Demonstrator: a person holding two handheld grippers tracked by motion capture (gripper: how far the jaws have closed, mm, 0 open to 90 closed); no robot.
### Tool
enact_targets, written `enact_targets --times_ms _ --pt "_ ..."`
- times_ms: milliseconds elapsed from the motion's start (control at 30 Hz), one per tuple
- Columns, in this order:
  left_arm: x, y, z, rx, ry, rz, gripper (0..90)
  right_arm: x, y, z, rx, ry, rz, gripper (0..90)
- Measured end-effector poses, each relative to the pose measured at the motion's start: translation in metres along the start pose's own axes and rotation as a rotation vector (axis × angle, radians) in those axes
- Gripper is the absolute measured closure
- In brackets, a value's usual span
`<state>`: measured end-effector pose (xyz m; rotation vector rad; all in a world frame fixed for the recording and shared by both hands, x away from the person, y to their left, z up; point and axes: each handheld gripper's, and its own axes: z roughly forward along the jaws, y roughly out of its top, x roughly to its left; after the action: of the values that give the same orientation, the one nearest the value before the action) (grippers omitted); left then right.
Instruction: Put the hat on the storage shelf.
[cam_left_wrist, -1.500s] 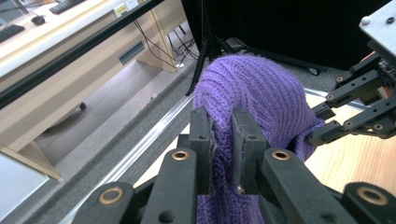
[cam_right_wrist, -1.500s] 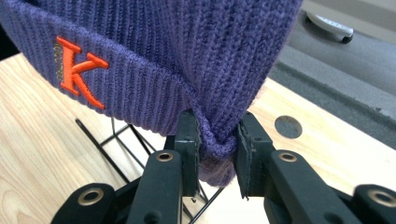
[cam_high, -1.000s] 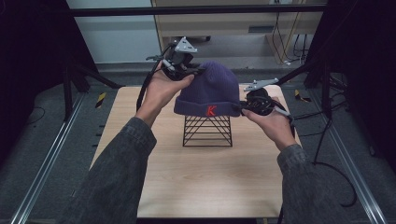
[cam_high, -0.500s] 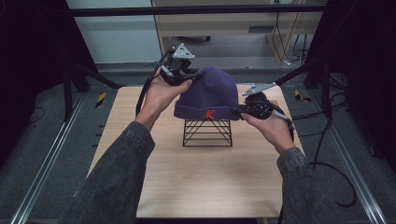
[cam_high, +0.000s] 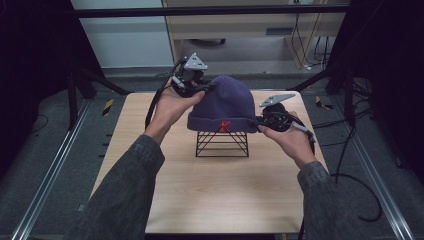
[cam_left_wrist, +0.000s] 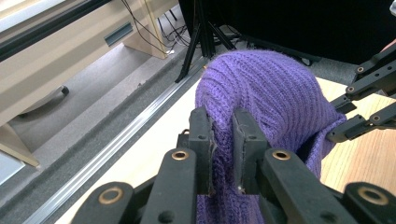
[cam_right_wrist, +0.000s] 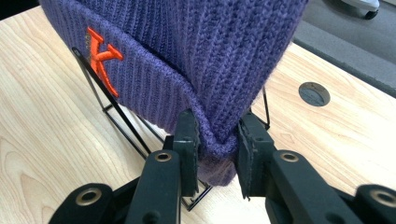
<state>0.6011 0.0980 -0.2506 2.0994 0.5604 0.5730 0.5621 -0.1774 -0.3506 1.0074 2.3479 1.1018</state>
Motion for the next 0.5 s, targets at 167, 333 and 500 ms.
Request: enact_targets --times_ms 167,333,500 --pt "-0.001 -0.004 0.0 0.003 -0.005 -0.002 79.3 0.001 -0.002 0.002 0.003 0.006 -0.002 72.0" --pt "-0.001 -0.007 0.001 0.001 -0.009 -0.004 79.3 0.002 -0.004 0.003 0.005 0.01 0.004 71.8" --pt "-0.001 -0.012 0.003 -0.003 -0.012 -0.016 79.4 0.002 -0.007 0.004 0.007 0.014 0.006 71.8"
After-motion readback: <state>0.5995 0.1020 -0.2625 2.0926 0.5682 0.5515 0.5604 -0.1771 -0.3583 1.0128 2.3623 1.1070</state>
